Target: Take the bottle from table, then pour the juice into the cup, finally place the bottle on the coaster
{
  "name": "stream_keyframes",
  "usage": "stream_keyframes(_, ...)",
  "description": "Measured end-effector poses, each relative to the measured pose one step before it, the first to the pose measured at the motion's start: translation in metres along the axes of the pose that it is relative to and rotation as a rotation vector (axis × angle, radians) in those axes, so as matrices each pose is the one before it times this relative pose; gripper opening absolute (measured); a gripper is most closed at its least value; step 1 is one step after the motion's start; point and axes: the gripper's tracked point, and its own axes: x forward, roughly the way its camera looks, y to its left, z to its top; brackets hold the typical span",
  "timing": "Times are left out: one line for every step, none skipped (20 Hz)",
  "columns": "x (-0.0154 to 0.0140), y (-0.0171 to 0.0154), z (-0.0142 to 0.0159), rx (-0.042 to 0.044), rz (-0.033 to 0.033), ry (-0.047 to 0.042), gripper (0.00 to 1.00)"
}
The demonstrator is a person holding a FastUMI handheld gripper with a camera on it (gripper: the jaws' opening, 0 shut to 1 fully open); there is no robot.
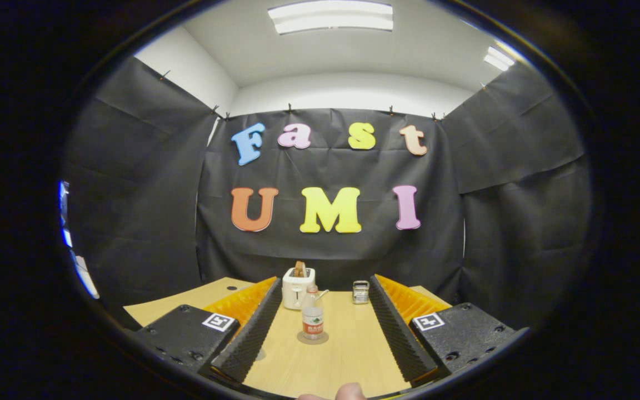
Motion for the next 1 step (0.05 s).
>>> stream_keyframes(0.00060, 0.00167, -0.00181, 0.00203, 0.00340, 0.00570, 1.00)
